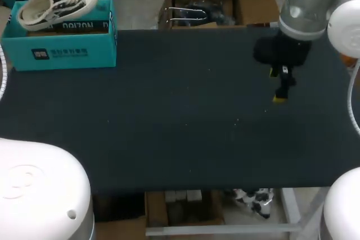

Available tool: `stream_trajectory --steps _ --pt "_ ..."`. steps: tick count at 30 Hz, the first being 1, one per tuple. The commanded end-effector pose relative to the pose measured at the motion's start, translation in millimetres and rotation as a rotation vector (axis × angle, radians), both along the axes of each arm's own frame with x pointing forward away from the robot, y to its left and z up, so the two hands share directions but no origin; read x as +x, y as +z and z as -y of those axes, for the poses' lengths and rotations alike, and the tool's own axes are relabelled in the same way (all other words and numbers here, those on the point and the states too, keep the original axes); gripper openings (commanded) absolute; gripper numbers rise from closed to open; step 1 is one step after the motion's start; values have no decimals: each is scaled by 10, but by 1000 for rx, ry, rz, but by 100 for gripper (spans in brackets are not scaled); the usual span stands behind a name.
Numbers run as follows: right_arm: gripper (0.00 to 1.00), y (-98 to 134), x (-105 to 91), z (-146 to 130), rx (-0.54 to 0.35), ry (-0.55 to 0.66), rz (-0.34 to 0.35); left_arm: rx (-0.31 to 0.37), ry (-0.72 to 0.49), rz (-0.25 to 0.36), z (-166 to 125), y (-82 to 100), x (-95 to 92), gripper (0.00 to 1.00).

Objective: Open the shoe tongue, take the insole out of the shoe, put the insole back into the shoe, and pack the shoe into the shoebox

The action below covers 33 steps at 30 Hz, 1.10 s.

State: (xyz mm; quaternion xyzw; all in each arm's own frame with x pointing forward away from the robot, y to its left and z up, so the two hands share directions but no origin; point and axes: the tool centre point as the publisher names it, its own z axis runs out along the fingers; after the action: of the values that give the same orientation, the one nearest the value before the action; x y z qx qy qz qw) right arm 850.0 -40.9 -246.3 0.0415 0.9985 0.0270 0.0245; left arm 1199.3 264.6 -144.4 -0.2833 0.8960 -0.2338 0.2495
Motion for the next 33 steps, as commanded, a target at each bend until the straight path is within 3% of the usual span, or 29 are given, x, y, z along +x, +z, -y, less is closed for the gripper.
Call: stream_trajectory --steps 1,5,13,21,28,33 --pt "100 5 -3 0 -2 -1 0 -15 -45 -18 -229 -196 154 0" --pt "100 5 -3 0 -2 -1 0 9 -91 -15 -240 -415 76 0" --pt "100 5 -3 0 -2 -1 0 51 -173 -54 -109 -757 116 0" --pt "100 5 -3 0 -2 -1 0 155 -211 -130 -16 -1102 152 0" --pt "100 5 -3 0 -2 -1 0 195 -247 -196 -32 -1316 150 0" --pt "100 5 -3 0 -2 -1 0 180 -197 -238 -80 -1476 283 0"
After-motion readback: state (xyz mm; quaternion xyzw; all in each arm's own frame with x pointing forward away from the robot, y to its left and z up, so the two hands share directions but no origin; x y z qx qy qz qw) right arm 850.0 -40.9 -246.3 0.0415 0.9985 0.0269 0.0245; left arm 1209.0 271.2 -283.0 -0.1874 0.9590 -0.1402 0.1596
